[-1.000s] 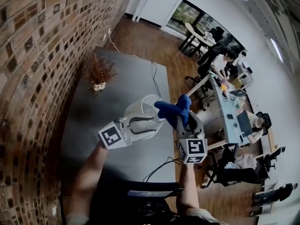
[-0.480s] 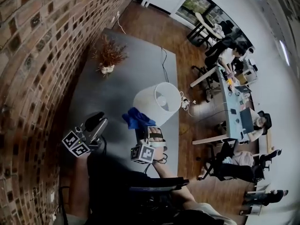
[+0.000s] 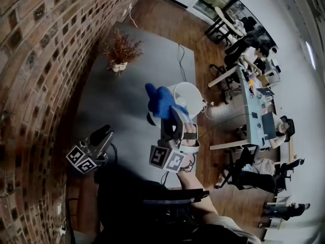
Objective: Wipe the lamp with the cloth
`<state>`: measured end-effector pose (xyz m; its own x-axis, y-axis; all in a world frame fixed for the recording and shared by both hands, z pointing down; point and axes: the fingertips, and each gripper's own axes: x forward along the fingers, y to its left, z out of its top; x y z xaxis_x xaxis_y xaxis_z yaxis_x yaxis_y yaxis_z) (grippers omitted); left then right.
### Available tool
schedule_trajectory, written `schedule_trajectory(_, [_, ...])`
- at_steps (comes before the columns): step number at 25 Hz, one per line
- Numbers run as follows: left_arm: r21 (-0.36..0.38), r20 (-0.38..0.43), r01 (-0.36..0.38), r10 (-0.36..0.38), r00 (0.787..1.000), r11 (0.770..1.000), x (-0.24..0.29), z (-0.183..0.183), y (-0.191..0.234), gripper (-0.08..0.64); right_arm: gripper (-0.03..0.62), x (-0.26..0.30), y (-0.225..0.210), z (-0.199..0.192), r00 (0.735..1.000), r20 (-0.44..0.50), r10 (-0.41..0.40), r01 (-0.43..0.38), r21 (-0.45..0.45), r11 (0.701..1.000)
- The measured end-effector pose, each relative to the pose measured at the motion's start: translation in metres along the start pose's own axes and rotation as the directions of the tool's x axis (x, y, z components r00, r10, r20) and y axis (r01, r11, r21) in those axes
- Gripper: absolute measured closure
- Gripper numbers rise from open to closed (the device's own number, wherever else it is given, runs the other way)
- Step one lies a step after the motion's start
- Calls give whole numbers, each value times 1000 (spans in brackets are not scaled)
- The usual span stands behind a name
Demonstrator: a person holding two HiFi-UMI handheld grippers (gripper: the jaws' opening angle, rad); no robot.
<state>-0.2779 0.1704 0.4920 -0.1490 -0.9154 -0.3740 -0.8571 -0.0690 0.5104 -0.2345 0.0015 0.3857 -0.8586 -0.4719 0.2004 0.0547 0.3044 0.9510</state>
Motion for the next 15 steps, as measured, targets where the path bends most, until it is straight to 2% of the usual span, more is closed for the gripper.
schedule_trajectory(2, [2, -10, 23, -23, 1000, 1000, 7, -3, -7, 449, 479, 20, 36, -21, 993, -96, 69, -73, -33, 997])
schedule_trajectory(4, [2, -17, 42, -42, 999, 999, 11, -4, -13, 449, 479, 28, 95, -38, 972, -145, 185, -190, -23, 982])
schedule_trajectory(6, [1, -20, 49, -49, 999, 999, 13, -4, -16, 449, 479, 21, 159, -48, 927, -156, 340, -342, 17, 940])
schedule_trajectory(8, [-4, -26, 51, -51, 998, 999, 13, -4, -17, 449, 479, 4, 206, -52, 869, -139, 474, -472, 47, 880])
schedule_trajectory(9, [-6, -30, 52, -52, 998, 999, 12, -5, -16, 449, 479, -7, 217, -50, 851, -108, 514, -511, 59, 858])
schedule_trajectory(10, [-8, -35, 54, -54, 998, 999, 12, -6, -16, 449, 479, -17, 217, -44, 846, -59, 530, -526, 71, 848])
schedule_trajectory(12, [-9, -51, 57, -58, 997, 998, 13, -9, -17, 449, 479, -36, 181, -26, 873, 89, 479, -486, 115, 866])
schedule_trajectory(13, [-9, -60, 58, -59, 996, 998, 13, -10, -17, 449, 479, -46, 146, -15, 894, 178, 412, -439, 151, 886])
schedule_trajectory(15, [-7, -80, 62, -63, 995, 998, 15, -13, -19, 449, 479, -72, 59, -1, 917, 337, 214, -293, 206, 934])
